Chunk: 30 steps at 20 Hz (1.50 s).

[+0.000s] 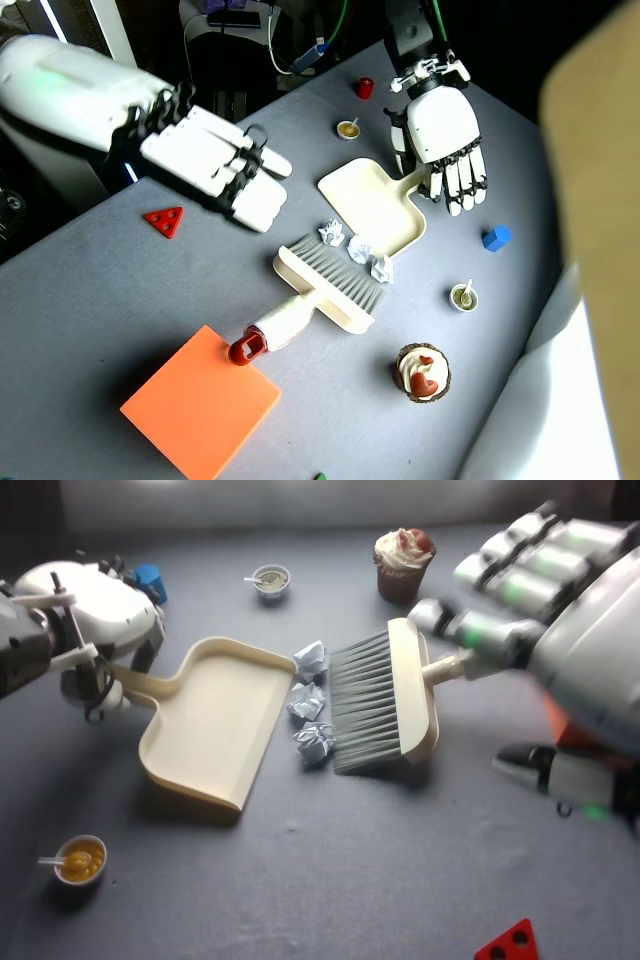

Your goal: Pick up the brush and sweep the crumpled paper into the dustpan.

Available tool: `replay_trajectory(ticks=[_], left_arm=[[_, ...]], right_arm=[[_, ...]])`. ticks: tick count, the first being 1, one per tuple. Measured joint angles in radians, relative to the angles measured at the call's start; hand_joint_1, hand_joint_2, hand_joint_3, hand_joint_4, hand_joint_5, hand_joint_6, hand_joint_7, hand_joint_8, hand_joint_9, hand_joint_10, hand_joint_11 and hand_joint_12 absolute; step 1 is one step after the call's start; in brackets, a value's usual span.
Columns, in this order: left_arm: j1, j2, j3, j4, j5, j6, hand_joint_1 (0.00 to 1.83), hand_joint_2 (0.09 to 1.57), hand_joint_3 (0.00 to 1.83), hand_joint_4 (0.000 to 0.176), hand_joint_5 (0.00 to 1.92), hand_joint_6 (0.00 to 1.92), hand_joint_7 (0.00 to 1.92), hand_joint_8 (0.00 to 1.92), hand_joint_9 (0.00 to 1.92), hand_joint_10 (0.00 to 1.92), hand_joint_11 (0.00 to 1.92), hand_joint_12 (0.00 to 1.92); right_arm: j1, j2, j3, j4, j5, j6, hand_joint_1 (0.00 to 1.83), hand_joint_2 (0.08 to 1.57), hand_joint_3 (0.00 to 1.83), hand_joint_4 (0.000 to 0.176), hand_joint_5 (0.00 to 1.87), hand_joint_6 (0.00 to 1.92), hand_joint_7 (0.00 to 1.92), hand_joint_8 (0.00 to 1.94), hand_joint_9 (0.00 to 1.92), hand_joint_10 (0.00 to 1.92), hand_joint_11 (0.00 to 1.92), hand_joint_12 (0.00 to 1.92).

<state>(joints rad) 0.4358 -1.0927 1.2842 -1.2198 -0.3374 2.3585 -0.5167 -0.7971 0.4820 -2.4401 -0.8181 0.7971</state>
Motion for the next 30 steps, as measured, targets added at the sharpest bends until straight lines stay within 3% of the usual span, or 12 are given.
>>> replay_trajectory(ticks=[4,6,8,14,19,30], left_arm=[[-0.023,-0.014,0.052,-0.008,0.031,0.001,1.12,1.16,0.00,0.000,0.89,1.11,0.36,0.00,0.27,0.00,0.10,0.39],[-0.032,-0.018,0.076,-0.011,0.040,0.001,1.10,1.17,0.00,0.000,0.87,1.15,0.35,0.00,0.27,0.00,0.08,0.40],[-0.048,-0.030,0.103,-0.006,0.042,0.001,1.09,1.17,0.00,0.000,0.88,1.14,0.35,0.00,0.28,0.00,0.09,0.41],[-0.083,-0.077,0.167,0.027,0.101,0.002,1.11,1.17,0.00,0.000,0.89,1.12,0.37,0.01,0.27,0.01,0.07,0.42],[-0.094,-0.090,0.168,0.023,0.096,0.002,1.11,1.16,0.00,0.000,0.89,1.12,0.37,0.00,0.29,0.00,0.09,0.43],[-0.111,-0.114,0.174,0.013,0.109,0.001,1.10,1.17,0.00,0.000,0.88,1.13,0.37,0.00,0.27,0.00,0.06,0.44]], right_arm=[[-0.080,-0.113,0.018,-0.074,-0.181,-0.150,0.94,1.14,0.00,0.000,0.09,0.01,0.16,0.01,0.16,0.01,0.19,0.01],[-0.122,-0.152,0.018,-0.077,-0.300,-0.170,0.97,1.16,0.01,0.000,0.11,0.01,0.17,0.01,0.16,0.01,0.19,0.01],[-0.150,-0.182,0.027,-0.085,-0.363,-0.171,1.07,1.07,0.00,0.000,0.14,0.01,0.19,0.00,0.17,0.00,0.19,0.01],[-0.202,-0.331,0.130,-0.108,-0.637,-0.171,1.12,1.02,0.00,0.000,0.20,0.01,0.27,0.01,0.25,0.01,0.26,0.04],[-0.231,-0.437,0.203,-0.080,-0.735,-0.113,1.07,1.04,0.00,0.000,0.18,0.00,0.23,0.00,0.22,0.00,0.23,0.02],[-0.250,-0.629,0.417,-0.014,-0.791,-0.033,1.07,1.00,0.00,0.000,0.18,0.00,0.23,0.00,0.23,0.01,0.24,0.02]])
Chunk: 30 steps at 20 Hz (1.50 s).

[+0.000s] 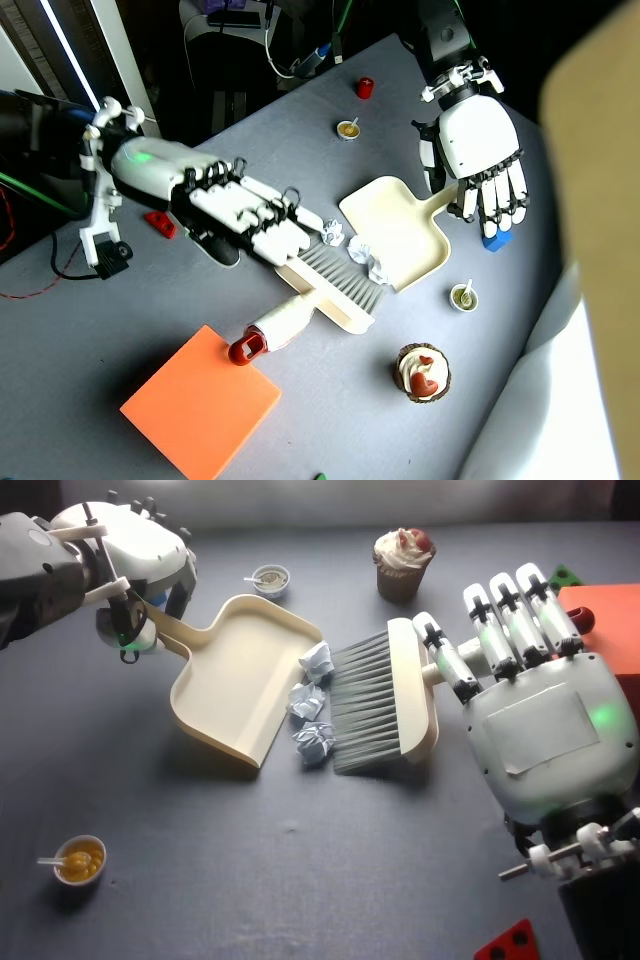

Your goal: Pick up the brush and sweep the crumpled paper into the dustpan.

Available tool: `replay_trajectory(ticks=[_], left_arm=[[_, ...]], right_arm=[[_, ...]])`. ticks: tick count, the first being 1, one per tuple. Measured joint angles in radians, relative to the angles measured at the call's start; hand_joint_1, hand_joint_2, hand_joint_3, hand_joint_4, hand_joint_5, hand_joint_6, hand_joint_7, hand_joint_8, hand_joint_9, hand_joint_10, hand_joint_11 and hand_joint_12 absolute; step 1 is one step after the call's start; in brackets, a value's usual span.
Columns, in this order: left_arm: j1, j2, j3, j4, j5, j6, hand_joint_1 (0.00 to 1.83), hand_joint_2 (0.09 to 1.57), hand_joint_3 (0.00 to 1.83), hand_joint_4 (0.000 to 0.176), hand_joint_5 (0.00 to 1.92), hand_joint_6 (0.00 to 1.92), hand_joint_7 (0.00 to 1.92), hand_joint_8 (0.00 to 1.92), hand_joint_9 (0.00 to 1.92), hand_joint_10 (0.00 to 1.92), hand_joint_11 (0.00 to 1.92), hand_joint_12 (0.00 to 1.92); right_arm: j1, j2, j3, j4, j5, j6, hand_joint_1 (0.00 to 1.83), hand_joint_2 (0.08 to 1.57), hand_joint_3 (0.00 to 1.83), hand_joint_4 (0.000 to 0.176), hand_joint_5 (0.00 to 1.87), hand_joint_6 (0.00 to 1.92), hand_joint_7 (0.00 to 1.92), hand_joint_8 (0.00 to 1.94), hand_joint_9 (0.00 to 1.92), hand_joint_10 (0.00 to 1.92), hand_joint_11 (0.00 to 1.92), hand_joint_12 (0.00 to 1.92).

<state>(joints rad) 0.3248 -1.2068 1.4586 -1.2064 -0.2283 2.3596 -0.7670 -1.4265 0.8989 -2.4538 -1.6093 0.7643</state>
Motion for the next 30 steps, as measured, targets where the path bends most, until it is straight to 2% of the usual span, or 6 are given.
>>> replay_trajectory(ticks=[2,8,13,15,21,30], left_arm=[[0.000,0.000,0.005,0.000,-0.001,0.000,1.12,1.16,0.00,0.000,0.89,1.11,0.37,0.00,0.28,0.00,0.07,0.44],[-0.001,0.000,0.014,-0.001,0.007,0.000,1.11,1.16,0.00,0.000,0.89,1.11,0.36,0.00,0.26,0.00,0.07,0.43],[-0.006,0.000,0.014,-0.002,0.006,-0.001,1.10,1.17,0.00,0.000,0.87,1.14,0.38,0.00,0.30,0.00,0.08,0.44],[-0.007,-0.001,0.014,-0.002,0.003,-0.002,1.13,1.15,0.00,0.000,0.92,1.07,0.41,0.01,0.32,0.01,0.10,0.46],[0.010,-0.016,0.016,-0.002,-0.008,-0.031,1.11,1.17,0.00,0.000,0.88,1.13,0.37,0.00,0.26,0.00,0.06,0.46],[0.037,-0.024,0.023,0.004,-0.017,-0.058,1.13,1.16,0.00,0.000,0.90,1.10,0.40,0.00,0.30,0.01,0.10,0.48]], right_arm=[[0.000,-0.016,0.032,0.002,-0.003,0.019,1.15,1.02,0.00,0.000,0.21,0.01,0.26,0.01,0.27,0.01,0.27,0.03],[0.000,-0.038,0.097,0.076,-0.002,0.046,1.15,1.01,0.00,0.000,0.21,0.01,0.26,0.00,0.28,0.01,0.27,0.03],[0.016,-0.047,0.116,0.083,0.007,0.059,1.19,1.04,0.00,0.000,0.27,0.02,0.30,0.01,0.32,0.01,0.29,0.04],[0.019,-0.052,0.130,0.073,0.011,0.070,1.18,1.03,0.00,0.000,0.26,0.01,0.29,0.01,0.31,0.01,0.25,0.02],[0.039,-0.061,0.193,0.110,0.029,0.097,1.19,1.02,0.00,0.000,0.26,0.01,0.29,0.01,0.29,0.00,0.22,0.01],[0.059,-0.085,0.279,0.150,0.067,0.156,1.19,1.00,0.00,0.000,0.29,0.01,0.29,0.01,0.28,0.00,0.29,0.04]])
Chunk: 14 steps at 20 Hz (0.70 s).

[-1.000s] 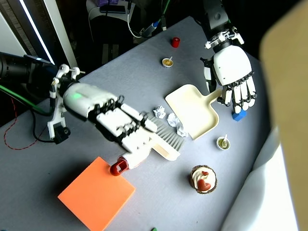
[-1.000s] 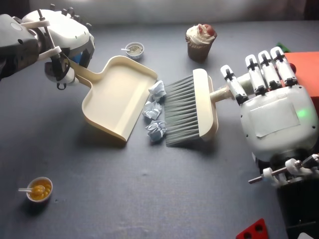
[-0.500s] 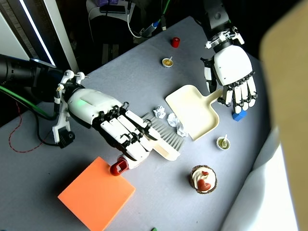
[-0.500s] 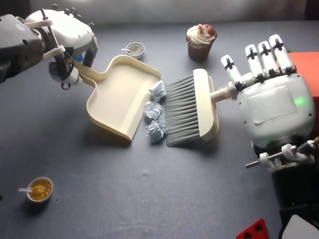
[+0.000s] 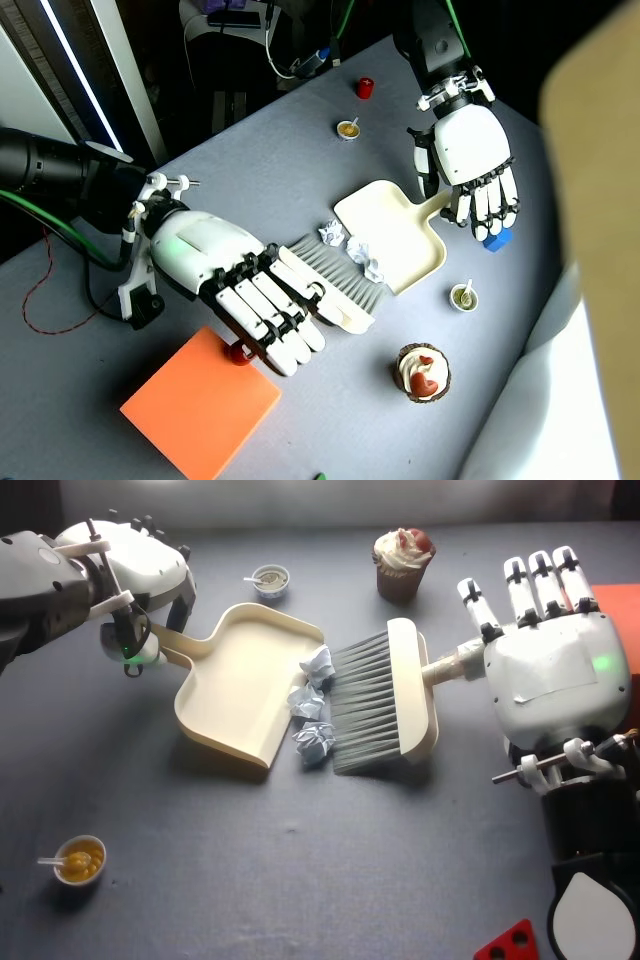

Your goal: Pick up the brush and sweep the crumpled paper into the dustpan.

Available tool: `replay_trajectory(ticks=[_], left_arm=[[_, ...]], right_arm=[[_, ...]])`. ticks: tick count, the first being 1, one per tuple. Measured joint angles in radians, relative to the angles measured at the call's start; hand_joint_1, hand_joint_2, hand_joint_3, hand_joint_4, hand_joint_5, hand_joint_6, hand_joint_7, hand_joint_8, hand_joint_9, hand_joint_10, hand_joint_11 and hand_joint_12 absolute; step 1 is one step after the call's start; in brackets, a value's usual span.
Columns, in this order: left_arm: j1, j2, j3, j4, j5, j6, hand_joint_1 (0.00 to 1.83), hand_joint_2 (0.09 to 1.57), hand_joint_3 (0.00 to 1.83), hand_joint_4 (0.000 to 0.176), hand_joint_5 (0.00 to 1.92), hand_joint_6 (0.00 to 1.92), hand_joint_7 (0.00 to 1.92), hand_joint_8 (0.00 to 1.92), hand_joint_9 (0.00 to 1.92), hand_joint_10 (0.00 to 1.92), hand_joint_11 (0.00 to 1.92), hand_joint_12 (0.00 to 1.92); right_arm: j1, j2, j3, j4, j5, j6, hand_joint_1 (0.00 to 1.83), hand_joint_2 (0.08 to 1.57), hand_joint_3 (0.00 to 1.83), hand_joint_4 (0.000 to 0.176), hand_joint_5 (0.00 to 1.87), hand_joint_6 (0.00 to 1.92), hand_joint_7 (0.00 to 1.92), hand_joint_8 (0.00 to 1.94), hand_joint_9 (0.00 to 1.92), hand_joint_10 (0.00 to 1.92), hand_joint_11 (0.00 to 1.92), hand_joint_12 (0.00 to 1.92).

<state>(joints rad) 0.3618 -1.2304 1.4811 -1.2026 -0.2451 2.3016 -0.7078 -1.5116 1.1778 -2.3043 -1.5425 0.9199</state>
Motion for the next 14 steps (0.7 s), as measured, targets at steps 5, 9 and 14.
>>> replay_trajectory(ticks=[5,9,14], left_arm=[[0.003,-0.001,0.021,0.068,-0.010,-0.068,1.13,1.16,0.00,0.000,0.90,1.10,0.41,0.00,0.31,0.00,0.10,0.44],[0.003,-0.001,0.021,0.087,-0.017,-0.085,1.12,1.15,0.00,0.000,0.91,1.08,0.39,0.00,0.29,0.00,0.08,0.42],[0.003,-0.001,0.014,0.087,-0.053,-0.097,1.13,1.16,0.00,0.000,0.90,1.09,0.40,0.01,0.31,0.00,0.13,0.43]], right_arm=[[0.003,-0.031,0.037,0.000,0.035,0.030,1.17,1.03,0.01,0.000,0.24,0.00,0.24,0.00,0.24,0.00,0.26,0.02],[0.013,-0.042,0.071,0.001,0.051,0.055,1.15,1.03,0.00,0.000,0.26,0.00,0.28,0.00,0.27,0.00,0.25,0.02],[0.018,-0.059,0.097,0.000,0.061,0.085,1.16,1.01,0.00,0.000,0.28,0.01,0.30,0.01,0.28,0.00,0.28,0.03]])
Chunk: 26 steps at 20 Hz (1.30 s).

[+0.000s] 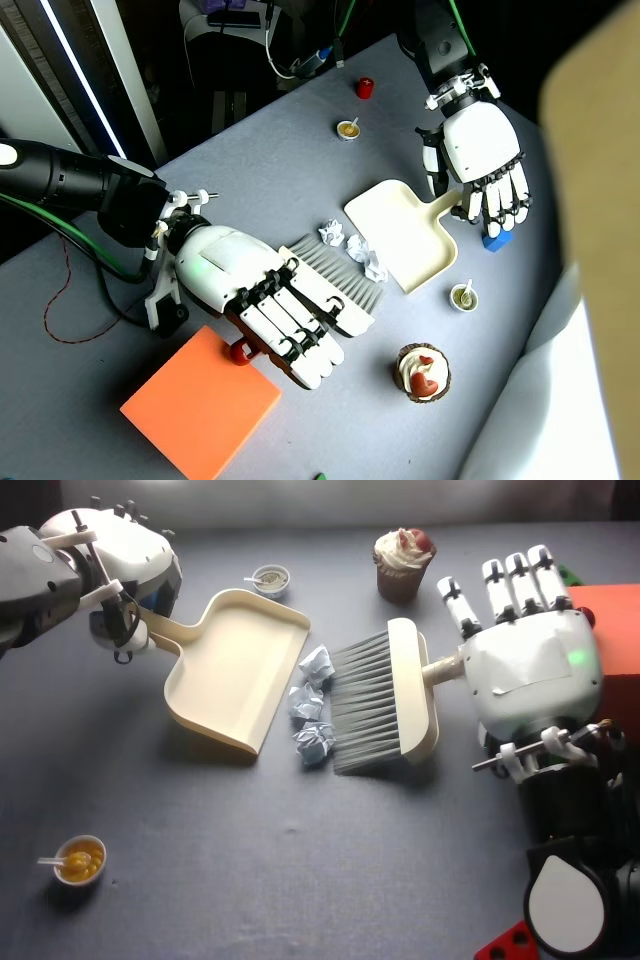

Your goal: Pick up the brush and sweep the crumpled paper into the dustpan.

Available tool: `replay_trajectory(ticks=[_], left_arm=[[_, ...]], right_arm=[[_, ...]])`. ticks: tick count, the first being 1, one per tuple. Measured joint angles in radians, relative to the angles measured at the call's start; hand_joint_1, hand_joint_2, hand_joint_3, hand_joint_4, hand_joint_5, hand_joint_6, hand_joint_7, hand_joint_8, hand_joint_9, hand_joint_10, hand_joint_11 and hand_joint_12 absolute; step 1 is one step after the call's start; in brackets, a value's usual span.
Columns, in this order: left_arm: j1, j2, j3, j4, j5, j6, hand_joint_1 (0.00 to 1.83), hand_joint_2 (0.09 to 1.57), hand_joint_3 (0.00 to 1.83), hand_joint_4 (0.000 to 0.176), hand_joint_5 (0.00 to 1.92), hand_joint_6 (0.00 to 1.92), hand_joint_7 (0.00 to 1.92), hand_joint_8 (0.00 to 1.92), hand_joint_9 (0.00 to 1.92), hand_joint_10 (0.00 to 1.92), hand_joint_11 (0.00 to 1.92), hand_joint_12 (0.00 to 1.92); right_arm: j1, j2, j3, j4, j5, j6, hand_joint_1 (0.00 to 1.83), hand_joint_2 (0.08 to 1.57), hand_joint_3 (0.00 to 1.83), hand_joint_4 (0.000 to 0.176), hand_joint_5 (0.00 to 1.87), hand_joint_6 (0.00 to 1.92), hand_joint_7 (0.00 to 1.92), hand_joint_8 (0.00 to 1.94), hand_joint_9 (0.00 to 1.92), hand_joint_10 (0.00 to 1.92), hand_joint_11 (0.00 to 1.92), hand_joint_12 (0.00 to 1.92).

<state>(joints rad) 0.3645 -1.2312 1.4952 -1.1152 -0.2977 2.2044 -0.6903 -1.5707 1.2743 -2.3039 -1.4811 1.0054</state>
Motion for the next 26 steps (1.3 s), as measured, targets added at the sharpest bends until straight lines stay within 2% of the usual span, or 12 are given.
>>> replay_trajectory(ticks=[7,10,11,13,16,22,23,24,25,26], left_arm=[[0.000,0.000,-0.002,-0.001,-0.008,-0.006,1.13,1.15,0.00,0.000,0.91,1.09,0.41,0.01,0.33,0.01,0.13,0.44],[0.000,0.002,-0.002,0.000,-0.009,-0.006,1.11,1.16,0.00,0.000,0.89,1.11,0.38,0.00,0.29,0.00,0.10,0.44],[0.000,0.002,-0.002,0.000,-0.009,-0.007,1.13,1.16,0.00,0.000,0.90,1.09,0.39,0.00,0.29,0.00,0.07,0.43],[-0.001,0.002,-0.002,0.000,-0.009,-0.006,1.13,1.16,0.00,0.000,0.90,1.10,0.38,0.00,0.27,0.00,0.04,0.44],[-0.002,0.002,-0.002,0.000,-0.010,-0.006,1.11,1.16,0.00,0.000,0.89,1.11,0.36,0.00,0.27,0.00,0.03,0.51],[-0.002,0.002,-0.003,0.001,-0.010,-0.006,1.12,1.15,0.00,0.000,0.91,1.09,0.37,0.00,0.27,0.00,0.00,0.53],[-0.002,0.002,-0.003,0.001,-0.010,-0.006,1.10,1.16,0.00,0.000,0.90,1.10,0.37,0.00,0.26,0.00,0.00,0.51],[-0.002,0.002,-0.003,0.001,-0.010,-0.007,1.10,1.16,0.00,0.000,0.90,1.10,0.37,0.00,0.25,0.00,0.00,0.51],[-0.002,0.002,-0.003,0.001,-0.010,-0.007,1.10,1.16,0.00,0.000,0.90,1.10,0.37,0.00,0.25,0.00,0.00,0.51],[-0.002,0.002,-0.003,0.001,-0.010,-0.007,1.11,1.15,0.00,0.000,0.91,1.09,0.38,0.00,0.26,0.00,0.03,0.52]], right_arm=[[0.000,-0.019,0.027,-0.019,0.005,0.018,1.13,1.04,0.01,0.000,0.26,0.00,0.26,0.00,0.25,0.00,0.28,0.03],[0.007,-0.030,0.044,-0.019,0.004,0.031,1.17,1.05,0.01,0.000,0.28,0.01,0.27,0.00,0.28,0.01,0.34,0.05],[0.011,-0.033,0.054,-0.021,0.006,0.039,1.18,1.03,0.00,0.000,0.32,0.01,0.34,0.01,0.33,0.01,0.40,0.07],[0.015,-0.038,0.068,-0.019,0.009,0.042,1.17,1.04,0.00,0.000,0.32,0.00,0.34,0.00,0.33,0.00,0.37,0.06],[0.019,-0.045,0.082,-0.011,0.026,0.055,1.16,1.07,0.01,0.000,0.36,0.02,0.33,0.00,0.34,0.01,0.40,0.07],[0.026,-0.047,0.091,-0.012,0.045,0.064,1.20,1.09,0.00,0.000,0.55,0.01,0.56,0.01,0.55,0.01,0.41,0.09],[0.025,-0.046,0.091,-0.016,0.046,0.064,1.22,1.09,0.00,0.000,0.72,0.01,0.72,0.01,0.67,0.01,0.52,0.17],[0.025,-0.046,0.091,-0.017,0.047,0.064,1.23,1.06,0.00,0.000,0.81,0.01,0.87,0.02,0.78,0.02,0.59,0.22],[0.025,-0.046,0.091,-0.020,0.047,0.065,1.23,1.06,0.00,0.000,0.81,0.01,0.87,0.02,0.78,0.02,0.59,0.22],[0.025,-0.046,0.091,-0.022,0.048,0.065,1.24,1.07,0.00,0.000,0.95,0.73,1.13,0.54,0.96,0.03,0.68,0.34]])
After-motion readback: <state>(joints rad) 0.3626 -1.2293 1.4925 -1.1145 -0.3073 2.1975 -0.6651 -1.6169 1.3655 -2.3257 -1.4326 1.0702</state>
